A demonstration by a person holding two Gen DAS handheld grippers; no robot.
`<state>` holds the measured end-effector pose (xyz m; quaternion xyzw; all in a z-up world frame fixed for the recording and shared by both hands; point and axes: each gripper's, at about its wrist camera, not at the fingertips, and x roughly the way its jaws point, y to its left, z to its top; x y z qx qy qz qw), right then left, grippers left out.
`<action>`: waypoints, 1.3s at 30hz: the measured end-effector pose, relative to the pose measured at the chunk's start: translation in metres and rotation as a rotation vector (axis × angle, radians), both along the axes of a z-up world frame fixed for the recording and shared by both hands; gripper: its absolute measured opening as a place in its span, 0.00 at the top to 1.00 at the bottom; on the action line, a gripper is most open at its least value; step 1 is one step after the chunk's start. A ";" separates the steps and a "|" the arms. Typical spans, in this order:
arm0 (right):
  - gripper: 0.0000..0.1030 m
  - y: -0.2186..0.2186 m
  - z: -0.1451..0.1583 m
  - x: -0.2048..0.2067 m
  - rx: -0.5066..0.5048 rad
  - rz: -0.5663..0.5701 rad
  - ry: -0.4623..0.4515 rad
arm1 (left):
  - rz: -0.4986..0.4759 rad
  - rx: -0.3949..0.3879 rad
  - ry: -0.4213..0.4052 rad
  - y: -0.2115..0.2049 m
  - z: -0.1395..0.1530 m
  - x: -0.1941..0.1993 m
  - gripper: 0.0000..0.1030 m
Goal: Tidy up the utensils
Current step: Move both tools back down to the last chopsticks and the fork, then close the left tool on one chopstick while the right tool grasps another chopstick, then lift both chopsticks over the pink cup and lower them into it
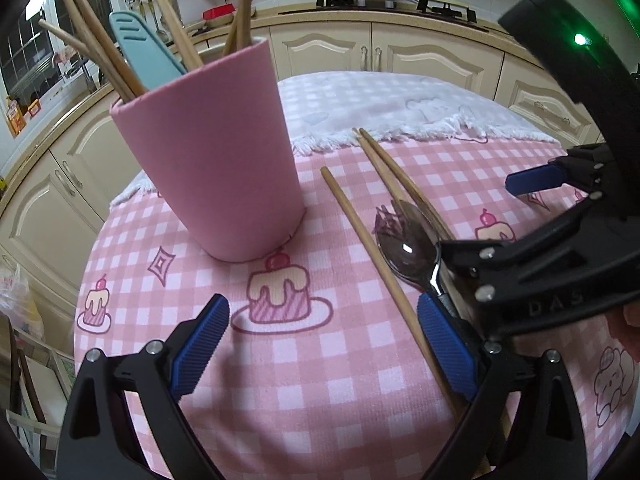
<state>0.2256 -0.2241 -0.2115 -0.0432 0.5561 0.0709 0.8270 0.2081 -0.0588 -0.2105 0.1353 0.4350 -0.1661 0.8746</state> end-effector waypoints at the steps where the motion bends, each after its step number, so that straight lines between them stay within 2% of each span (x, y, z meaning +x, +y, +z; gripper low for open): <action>1: 0.06 0.000 0.001 0.002 -0.006 -0.002 0.000 | 0.003 0.001 0.003 0.000 0.000 0.001 0.10; 6: 0.13 -0.007 0.003 0.000 0.005 0.007 0.002 | -0.005 0.035 0.032 -0.004 0.000 0.017 0.10; 11: 0.22 -0.012 0.007 0.009 0.006 -0.007 0.004 | -0.047 -0.009 0.096 -0.013 0.000 0.027 0.42; 15: 0.28 -0.005 0.009 0.030 0.030 -0.012 -0.009 | -0.044 -0.031 0.117 -0.021 0.001 0.033 0.56; 16: 0.36 -0.004 0.009 0.035 0.037 -0.010 -0.013 | -0.041 -0.036 0.122 -0.022 0.001 0.034 0.61; 18: 0.55 0.002 0.010 0.043 0.031 0.000 -0.026 | -0.039 -0.057 0.136 -0.025 0.001 0.039 0.77; 19: 0.69 0.005 0.011 0.045 0.024 0.013 -0.038 | -0.039 -0.071 0.146 -0.024 0.001 0.040 0.90; 20: 0.85 0.008 0.012 0.046 0.034 0.026 -0.042 | -0.039 -0.093 0.162 -0.024 0.001 0.041 0.93; 21: 0.92 0.009 0.013 0.046 0.048 0.036 -0.039 | -0.041 -0.117 0.176 -0.023 0.002 0.041 0.95; 23: 0.94 0.008 0.014 0.042 0.084 0.049 -0.034 | -0.039 -0.126 0.174 -0.020 0.002 0.037 0.95; 27: 0.94 -0.009 0.017 0.025 0.199 0.039 -0.047 | -0.025 -0.154 0.163 -0.010 0.007 0.023 0.95; 31: 0.94 -0.027 0.033 0.002 0.310 0.025 -0.100 | -0.015 -0.194 0.126 0.002 0.018 0.010 0.95; 35: 0.94 -0.040 0.056 -0.016 0.380 0.018 -0.181 | -0.013 -0.262 0.054 0.013 0.038 -0.002 0.95; 39: 0.94 -0.047 0.082 -0.029 0.448 0.024 -0.277 | -0.010 -0.341 -0.055 0.024 0.067 -0.012 0.95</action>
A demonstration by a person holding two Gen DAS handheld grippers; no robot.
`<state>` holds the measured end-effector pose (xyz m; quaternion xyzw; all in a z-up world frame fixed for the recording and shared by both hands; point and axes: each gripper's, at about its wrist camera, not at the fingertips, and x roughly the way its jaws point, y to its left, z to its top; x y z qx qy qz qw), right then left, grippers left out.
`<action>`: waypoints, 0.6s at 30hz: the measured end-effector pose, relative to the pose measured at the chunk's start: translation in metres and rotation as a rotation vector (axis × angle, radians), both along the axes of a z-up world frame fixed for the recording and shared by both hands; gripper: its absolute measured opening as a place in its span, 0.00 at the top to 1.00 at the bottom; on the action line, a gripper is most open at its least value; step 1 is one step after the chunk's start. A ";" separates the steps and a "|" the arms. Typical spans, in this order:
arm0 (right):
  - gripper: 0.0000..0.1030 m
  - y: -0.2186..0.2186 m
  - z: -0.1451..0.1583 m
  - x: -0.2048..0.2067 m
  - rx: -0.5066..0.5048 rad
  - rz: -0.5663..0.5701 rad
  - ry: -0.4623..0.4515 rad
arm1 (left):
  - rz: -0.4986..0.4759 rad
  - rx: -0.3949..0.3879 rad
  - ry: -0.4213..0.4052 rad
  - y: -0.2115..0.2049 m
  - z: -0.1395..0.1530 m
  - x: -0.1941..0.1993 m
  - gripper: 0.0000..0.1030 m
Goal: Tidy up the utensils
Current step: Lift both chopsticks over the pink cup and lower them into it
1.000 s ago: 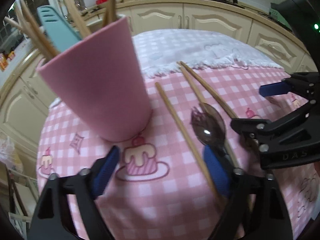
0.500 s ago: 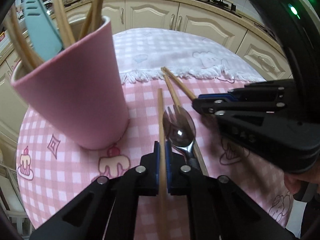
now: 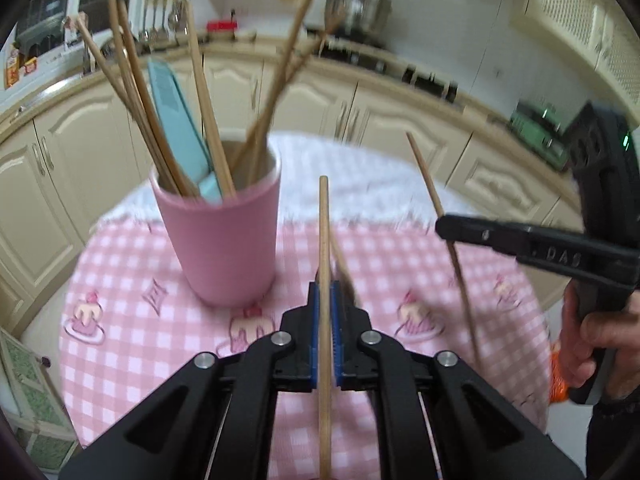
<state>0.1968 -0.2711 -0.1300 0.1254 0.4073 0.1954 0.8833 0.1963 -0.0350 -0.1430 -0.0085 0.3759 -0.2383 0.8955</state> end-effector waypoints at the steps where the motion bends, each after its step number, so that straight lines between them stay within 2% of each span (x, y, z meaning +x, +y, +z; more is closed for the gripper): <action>1: 0.94 -0.002 0.005 0.000 0.009 0.000 -0.019 | 0.003 -0.012 -0.018 0.002 0.005 -0.001 0.95; 4: 0.94 -0.001 0.021 -0.001 0.033 0.004 -0.080 | 0.021 -0.057 -0.106 0.010 0.027 -0.008 0.95; 10: 0.94 0.007 0.046 -0.001 0.065 0.022 -0.168 | 0.080 -0.104 -0.219 0.024 0.058 -0.011 0.95; 18: 0.94 0.026 0.095 0.005 0.080 0.063 -0.297 | 0.162 -0.148 -0.371 0.041 0.099 0.006 0.95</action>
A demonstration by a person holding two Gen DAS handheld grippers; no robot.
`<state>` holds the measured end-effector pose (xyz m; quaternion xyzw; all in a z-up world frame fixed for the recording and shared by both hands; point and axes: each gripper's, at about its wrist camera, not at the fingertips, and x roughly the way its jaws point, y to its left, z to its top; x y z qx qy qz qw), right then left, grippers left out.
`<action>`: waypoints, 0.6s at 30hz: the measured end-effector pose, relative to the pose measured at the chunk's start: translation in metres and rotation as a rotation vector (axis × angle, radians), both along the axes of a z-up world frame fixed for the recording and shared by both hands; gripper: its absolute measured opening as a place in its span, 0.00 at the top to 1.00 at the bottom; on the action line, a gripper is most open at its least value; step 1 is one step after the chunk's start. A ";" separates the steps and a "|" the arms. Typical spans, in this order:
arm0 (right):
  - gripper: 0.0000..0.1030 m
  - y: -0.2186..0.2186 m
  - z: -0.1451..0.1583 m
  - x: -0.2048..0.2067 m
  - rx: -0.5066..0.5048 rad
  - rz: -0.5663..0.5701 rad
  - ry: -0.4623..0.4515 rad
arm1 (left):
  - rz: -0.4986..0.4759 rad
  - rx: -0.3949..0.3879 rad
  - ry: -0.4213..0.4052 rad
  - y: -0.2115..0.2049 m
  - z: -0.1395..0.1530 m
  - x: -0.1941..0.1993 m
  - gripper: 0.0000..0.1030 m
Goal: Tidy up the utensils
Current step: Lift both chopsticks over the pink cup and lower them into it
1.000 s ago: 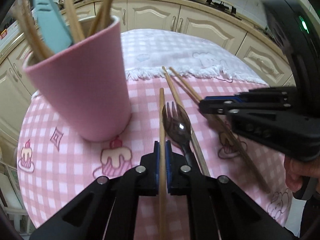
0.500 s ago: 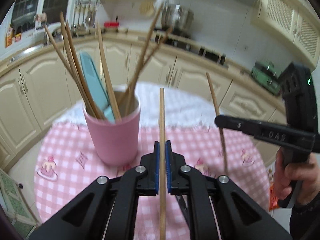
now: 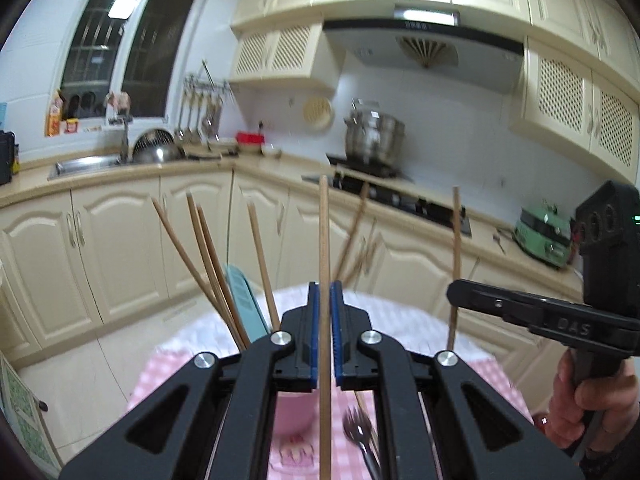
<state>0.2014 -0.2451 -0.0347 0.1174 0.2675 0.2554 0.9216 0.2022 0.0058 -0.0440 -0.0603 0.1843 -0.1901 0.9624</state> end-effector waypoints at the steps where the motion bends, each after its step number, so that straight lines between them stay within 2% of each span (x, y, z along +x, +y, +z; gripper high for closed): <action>1: 0.94 0.004 0.010 0.001 0.000 0.006 -0.026 | 0.013 -0.011 -0.016 0.003 0.006 0.004 0.95; 10: 0.94 0.031 0.080 0.026 0.003 0.025 -0.215 | 0.058 -0.096 -0.148 0.014 0.052 0.030 0.95; 18: 0.94 0.051 0.098 0.058 0.009 0.029 -0.259 | 0.083 -0.171 -0.205 0.015 0.066 0.059 0.95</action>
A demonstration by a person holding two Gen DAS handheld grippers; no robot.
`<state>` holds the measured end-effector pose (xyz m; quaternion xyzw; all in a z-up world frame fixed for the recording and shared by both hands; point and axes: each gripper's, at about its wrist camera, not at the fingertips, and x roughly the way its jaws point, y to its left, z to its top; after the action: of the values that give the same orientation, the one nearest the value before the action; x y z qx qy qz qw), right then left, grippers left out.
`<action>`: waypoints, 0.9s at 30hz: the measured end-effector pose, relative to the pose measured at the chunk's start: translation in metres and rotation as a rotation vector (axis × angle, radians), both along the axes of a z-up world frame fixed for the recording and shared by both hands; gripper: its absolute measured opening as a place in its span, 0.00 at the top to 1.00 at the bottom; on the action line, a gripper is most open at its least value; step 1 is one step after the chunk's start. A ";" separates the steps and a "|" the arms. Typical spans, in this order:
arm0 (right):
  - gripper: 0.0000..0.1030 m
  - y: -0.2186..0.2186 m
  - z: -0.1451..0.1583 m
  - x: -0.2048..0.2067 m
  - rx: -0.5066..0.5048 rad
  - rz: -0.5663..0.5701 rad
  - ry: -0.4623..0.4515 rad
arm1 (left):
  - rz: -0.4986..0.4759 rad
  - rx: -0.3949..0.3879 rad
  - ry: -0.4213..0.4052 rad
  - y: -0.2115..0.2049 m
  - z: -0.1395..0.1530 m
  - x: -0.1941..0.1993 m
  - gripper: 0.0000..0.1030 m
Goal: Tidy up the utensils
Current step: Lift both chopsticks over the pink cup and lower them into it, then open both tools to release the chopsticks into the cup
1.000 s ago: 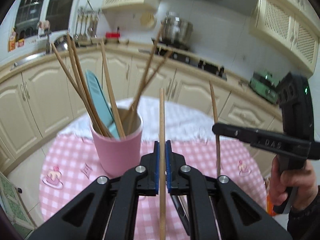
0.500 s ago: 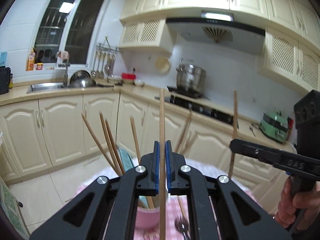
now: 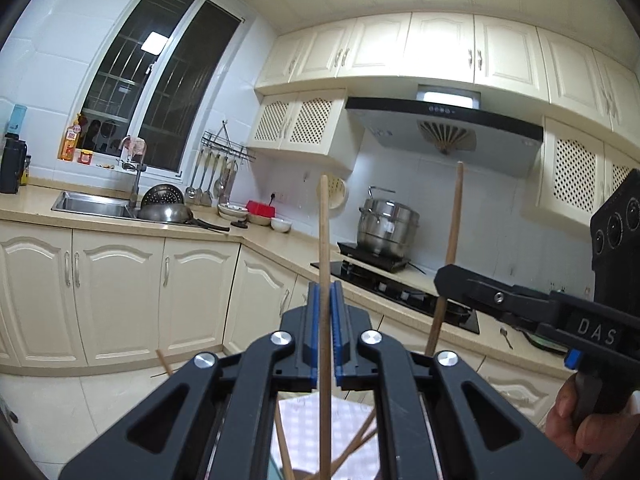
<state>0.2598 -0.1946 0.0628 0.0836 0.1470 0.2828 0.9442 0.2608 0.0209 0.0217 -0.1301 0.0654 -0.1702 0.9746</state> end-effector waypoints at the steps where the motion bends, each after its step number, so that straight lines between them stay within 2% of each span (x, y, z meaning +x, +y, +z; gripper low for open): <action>1: 0.94 0.001 -0.001 0.002 -0.002 0.000 -0.003 | 0.002 -0.006 -0.004 -0.001 0.000 0.003 0.95; 10: 0.94 0.011 -0.019 0.021 -0.022 0.004 0.008 | 0.024 -0.021 -0.013 -0.003 -0.018 0.015 0.95; 18: 0.93 0.025 -0.049 0.035 -0.062 0.026 0.072 | 0.024 -0.011 0.063 -0.002 -0.055 0.025 0.95; 20: 0.93 0.029 -0.059 0.039 -0.089 0.042 0.111 | 0.011 0.010 0.089 -0.002 -0.064 0.026 0.91; 21: 0.92 0.028 -0.063 0.039 -0.099 0.042 0.129 | 0.009 0.016 0.102 -0.001 -0.068 0.025 0.84; 22: 0.83 0.027 -0.064 0.040 -0.099 0.041 0.141 | 0.012 0.016 0.109 0.001 -0.070 0.024 0.62; 23: 0.52 0.024 -0.065 0.040 -0.093 0.037 0.151 | 0.020 0.012 0.110 0.004 -0.071 0.022 0.42; 24: 0.32 0.020 -0.064 0.039 -0.082 0.029 0.153 | 0.024 0.005 0.103 0.008 -0.071 0.018 0.39; 25: 0.17 0.013 -0.061 0.034 -0.060 0.006 0.136 | 0.028 0.007 0.099 0.009 -0.070 0.016 0.37; 27: 0.17 0.006 -0.056 0.027 -0.051 -0.022 0.108 | 0.034 0.020 0.092 0.012 -0.065 0.009 0.28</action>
<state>0.2873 -0.1886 0.0065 0.0764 0.2037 0.2635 0.9398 0.2699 0.0333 -0.0435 -0.1289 0.1096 -0.1468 0.9746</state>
